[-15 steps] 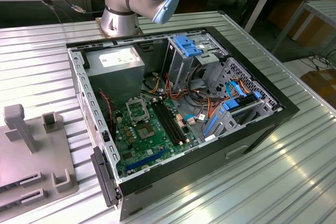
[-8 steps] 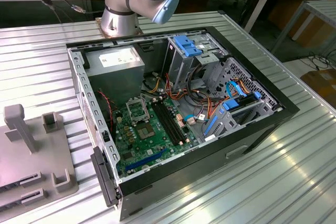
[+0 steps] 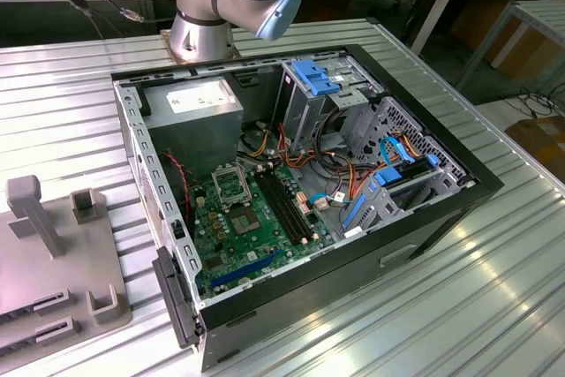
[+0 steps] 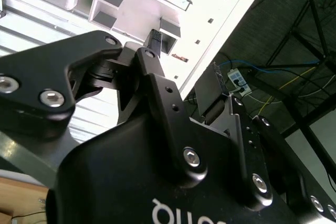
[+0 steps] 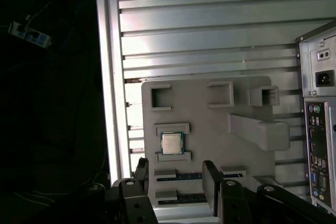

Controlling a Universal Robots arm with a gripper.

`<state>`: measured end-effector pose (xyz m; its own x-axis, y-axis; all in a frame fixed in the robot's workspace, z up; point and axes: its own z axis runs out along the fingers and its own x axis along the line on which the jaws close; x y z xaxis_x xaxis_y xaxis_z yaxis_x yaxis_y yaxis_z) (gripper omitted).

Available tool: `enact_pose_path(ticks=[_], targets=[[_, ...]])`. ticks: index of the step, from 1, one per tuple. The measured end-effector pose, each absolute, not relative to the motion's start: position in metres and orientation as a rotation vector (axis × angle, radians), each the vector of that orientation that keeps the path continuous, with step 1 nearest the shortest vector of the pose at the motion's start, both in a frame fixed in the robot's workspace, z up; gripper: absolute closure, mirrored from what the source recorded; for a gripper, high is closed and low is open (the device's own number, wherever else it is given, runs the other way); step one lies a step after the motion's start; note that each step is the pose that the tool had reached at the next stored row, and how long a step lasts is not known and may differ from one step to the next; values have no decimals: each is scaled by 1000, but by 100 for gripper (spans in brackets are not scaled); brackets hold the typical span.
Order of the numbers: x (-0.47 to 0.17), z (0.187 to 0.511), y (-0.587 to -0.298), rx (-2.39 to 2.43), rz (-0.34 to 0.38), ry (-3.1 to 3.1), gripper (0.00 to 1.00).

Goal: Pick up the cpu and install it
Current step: 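Pick up the cpu and move it towards the insertion slot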

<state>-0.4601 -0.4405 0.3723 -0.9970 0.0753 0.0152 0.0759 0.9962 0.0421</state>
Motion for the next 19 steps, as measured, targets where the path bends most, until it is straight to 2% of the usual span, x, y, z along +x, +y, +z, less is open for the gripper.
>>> enact_pose_path(ticks=[19], targets=[[-461, 368, -441, 8, -66, -3125, 47]])
